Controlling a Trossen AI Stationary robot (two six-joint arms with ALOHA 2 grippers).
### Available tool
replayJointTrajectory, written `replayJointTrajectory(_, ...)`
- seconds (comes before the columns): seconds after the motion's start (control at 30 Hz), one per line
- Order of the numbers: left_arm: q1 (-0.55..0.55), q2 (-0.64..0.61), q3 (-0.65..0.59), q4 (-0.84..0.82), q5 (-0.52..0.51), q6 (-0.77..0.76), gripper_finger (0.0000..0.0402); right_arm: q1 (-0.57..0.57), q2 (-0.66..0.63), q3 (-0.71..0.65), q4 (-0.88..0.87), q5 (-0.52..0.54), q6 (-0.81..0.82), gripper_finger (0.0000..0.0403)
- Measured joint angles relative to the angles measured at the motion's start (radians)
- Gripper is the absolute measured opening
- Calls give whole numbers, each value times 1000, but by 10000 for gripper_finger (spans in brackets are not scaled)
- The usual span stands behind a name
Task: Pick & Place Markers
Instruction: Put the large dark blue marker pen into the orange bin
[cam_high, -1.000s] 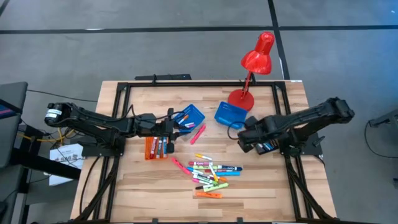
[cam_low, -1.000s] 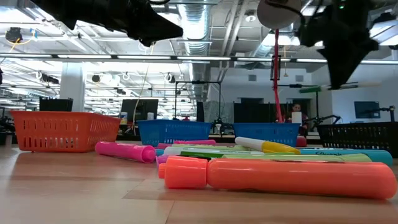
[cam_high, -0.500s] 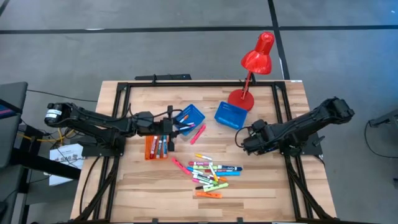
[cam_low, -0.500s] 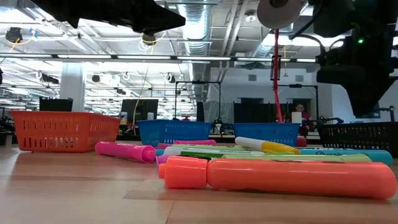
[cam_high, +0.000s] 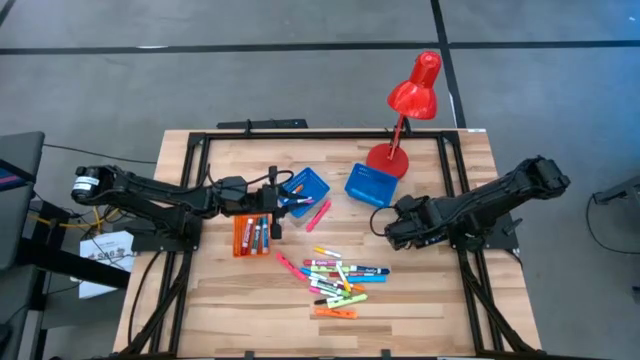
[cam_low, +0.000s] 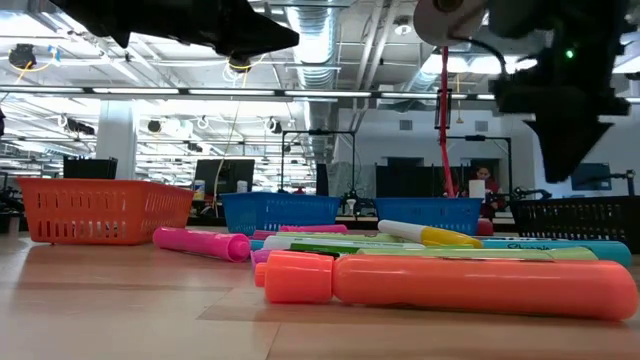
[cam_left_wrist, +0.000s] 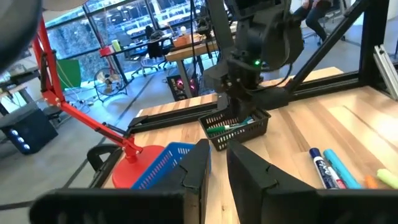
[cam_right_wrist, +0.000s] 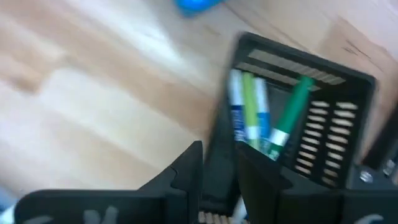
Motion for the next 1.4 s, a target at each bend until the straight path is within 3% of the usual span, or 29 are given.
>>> replayJointTrajectory(0.17, -2, 0, 0, -1, 0, -29, 53, 7, 0, 90, 42, -2, -136, 86)
replayJointTrajectory(0.3, -3, 0, 0, -2, 0, -101, 53, 35, 1, 101, 212, -12, -335, 87)
replayJointTrajectory(0.47, -3, 0, 0, -6, 0, -156, 53, 68, 63, 93, 384, -99, -544, 90)
replayJointTrajectory(0.6, -3, 0, 0, -6, 0, -157, 53, 68, 147, 93, 445, -201, -552, 102)
replayJointTrajectory(0.93, -2, 0, 0, -5, 0, -89, 53, 66, 311, 93, 502, -338, -549, 132)
replayJointTrajectory(1.23, 1, 0, 0, 8, 0, 19, 53, 82, 370, 93, 518, -351, -489, 130)
replayJointTrajectory(1.4, 22, 0, 0, 26, 0, 20, 53, 87, 401, 97, 523, -338, -543, 128)
